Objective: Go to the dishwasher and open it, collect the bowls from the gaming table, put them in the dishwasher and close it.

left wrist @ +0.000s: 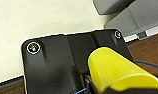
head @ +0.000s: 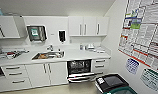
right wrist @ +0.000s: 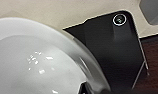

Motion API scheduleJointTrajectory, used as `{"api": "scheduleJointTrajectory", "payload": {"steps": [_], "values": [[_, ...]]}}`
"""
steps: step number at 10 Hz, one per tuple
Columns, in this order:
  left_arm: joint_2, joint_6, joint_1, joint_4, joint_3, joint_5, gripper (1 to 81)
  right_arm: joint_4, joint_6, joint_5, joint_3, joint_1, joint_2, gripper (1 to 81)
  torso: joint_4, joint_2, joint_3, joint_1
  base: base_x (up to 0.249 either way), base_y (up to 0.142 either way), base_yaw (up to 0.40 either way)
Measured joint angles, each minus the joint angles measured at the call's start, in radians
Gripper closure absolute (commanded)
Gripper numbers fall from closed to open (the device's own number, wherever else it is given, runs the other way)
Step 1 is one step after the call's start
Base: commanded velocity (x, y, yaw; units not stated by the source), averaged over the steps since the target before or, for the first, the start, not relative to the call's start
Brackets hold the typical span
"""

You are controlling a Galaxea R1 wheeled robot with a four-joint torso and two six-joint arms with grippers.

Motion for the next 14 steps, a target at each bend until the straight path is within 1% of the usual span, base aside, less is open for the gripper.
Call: {"api": "scheduleJointTrajectory", "payload": {"steps": [14], "values": [[0.007, 0.000, 0.000, 0.000, 0.000, 0.000, 81.1, 0.000, 0.000, -0.002, 0.000, 0.003, 0.002, 81.1, 0.000, 0.000, 0.000, 0.000, 0.091, 0.000, 0.000]]}}
